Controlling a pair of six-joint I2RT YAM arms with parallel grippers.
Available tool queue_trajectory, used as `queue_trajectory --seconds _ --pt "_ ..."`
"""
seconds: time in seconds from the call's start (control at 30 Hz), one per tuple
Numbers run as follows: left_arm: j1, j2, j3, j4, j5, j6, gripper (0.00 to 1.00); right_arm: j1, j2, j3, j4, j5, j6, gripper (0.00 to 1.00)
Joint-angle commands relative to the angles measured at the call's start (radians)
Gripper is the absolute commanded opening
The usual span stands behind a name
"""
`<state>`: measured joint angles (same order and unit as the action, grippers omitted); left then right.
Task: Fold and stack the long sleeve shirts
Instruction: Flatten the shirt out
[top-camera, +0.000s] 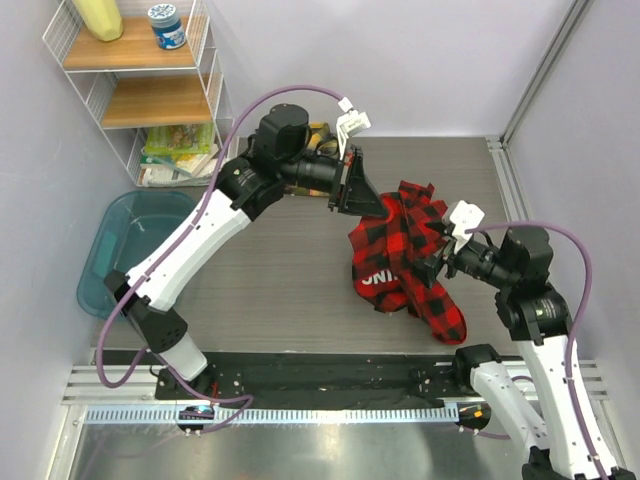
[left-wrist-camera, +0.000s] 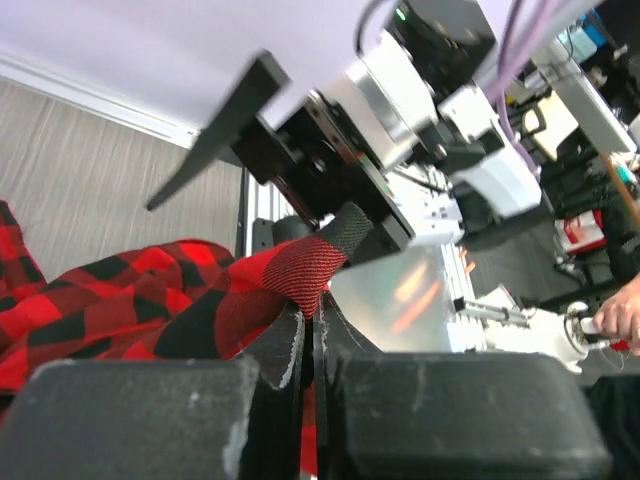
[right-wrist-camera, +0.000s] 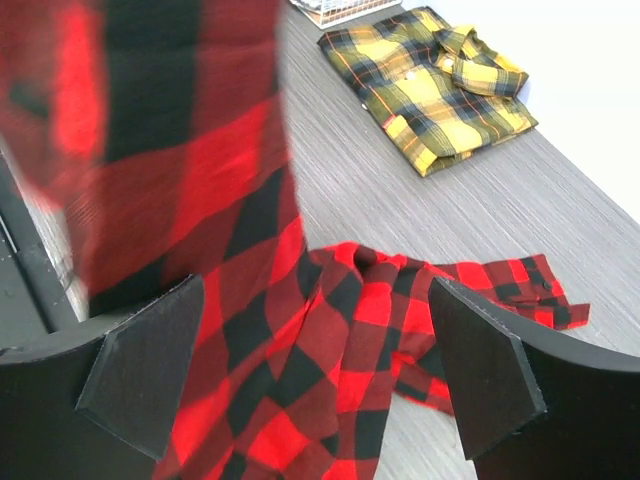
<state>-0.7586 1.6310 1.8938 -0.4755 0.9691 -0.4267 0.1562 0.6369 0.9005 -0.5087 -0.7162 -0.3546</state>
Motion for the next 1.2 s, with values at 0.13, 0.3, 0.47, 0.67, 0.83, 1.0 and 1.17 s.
queue_trajectory --seconds 0.13,0.3,0.47,0.67,0.83,1.0,1.17 --pt "0.034 -0.016 0.001 0.135 -0.174 -0.107 0.0 0.005 -0.008 0.087 -0.114 0.23 -0.024 0.98" --pt "0.094 0.001 0.011 0.103 -0.316 -0.115 0.0 0.005 -0.005 0.136 -0.182 0.12 -0.01 0.98" --pt "0.12 0.015 0.027 0.104 -0.305 -0.13 0.0 0.005 0.024 0.176 -0.215 0.138 -0.05 0.97" --pt "0.12 0.001 0.025 0.13 -0.277 -0.13 0.0 0.005 0.104 0.232 -0.186 0.107 -0.021 0.98" --pt "0.12 -0.026 -0.005 0.153 -0.231 -0.136 0.0 0.005 0.211 0.215 -0.064 0.23 -0.017 0.98" --pt "0.12 -0.066 -0.035 0.179 -0.23 -0.142 0.0 0.005 0.271 0.218 -0.063 0.178 -0.027 0.96" --pt "0.142 -0.077 -0.026 0.241 -0.236 -0.201 0.0 0.006 0.215 0.095 -0.083 0.121 -0.017 0.79"
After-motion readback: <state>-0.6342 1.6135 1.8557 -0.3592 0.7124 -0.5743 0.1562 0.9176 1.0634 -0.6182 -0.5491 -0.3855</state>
